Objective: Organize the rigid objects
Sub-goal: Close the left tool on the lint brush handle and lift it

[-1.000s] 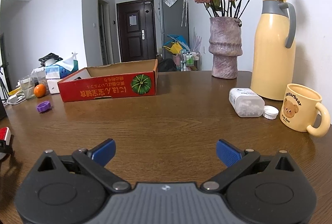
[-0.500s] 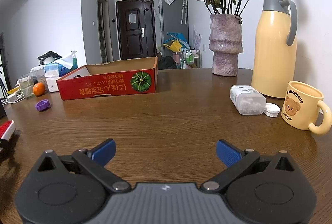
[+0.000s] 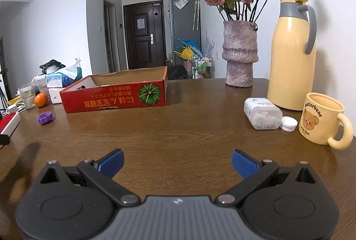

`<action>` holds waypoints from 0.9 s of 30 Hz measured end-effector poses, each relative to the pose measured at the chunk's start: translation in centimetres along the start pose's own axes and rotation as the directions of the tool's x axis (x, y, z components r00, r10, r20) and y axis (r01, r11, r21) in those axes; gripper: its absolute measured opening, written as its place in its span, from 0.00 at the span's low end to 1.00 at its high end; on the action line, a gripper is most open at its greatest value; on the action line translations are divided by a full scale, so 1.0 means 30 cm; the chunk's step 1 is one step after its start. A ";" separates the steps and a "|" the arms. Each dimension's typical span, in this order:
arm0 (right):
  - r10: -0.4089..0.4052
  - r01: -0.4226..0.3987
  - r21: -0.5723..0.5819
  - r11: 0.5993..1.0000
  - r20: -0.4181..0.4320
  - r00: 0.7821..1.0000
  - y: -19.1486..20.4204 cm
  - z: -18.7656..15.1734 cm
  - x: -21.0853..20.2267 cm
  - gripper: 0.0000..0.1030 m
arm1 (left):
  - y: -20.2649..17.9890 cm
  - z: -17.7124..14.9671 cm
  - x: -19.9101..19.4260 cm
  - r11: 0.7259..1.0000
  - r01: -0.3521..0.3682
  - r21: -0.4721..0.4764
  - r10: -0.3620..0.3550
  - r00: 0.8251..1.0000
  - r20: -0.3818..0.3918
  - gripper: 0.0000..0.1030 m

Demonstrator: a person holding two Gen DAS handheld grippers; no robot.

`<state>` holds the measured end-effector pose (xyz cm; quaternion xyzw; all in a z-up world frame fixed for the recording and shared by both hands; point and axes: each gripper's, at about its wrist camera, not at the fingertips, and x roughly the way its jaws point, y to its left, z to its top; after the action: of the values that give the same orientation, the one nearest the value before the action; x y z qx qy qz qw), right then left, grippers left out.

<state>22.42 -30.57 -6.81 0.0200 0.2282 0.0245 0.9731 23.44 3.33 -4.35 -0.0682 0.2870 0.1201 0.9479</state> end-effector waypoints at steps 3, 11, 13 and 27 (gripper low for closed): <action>-0.015 0.015 -0.005 1.000 0.008 1.000 -0.014 0.012 -0.001 1.00 | -0.033 0.014 -0.001 1.000 0.020 0.015 -0.020 1.000 0.013 0.57; -0.067 0.067 -0.018 0.998 0.012 0.998 -0.077 0.030 0.022 1.00 | -0.134 0.056 0.013 0.996 0.078 0.049 -0.080 0.996 0.027 0.57; -0.085 0.086 -0.025 0.996 0.012 0.996 -0.097 0.037 0.035 1.00 | -0.163 0.067 0.021 0.994 0.093 0.059 -0.095 0.995 0.030 0.57; -0.153 0.152 -0.040 0.987 -0.021 0.988 -0.252 0.108 0.206 1.00 | -0.311 0.137 0.080 0.985 0.139 0.103 -0.144 0.988 0.046 0.57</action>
<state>29.67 -37.84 -7.03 -0.0166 0.2403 -0.0455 0.9695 30.05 -4.36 -1.75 -0.0377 0.2617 0.0396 0.9636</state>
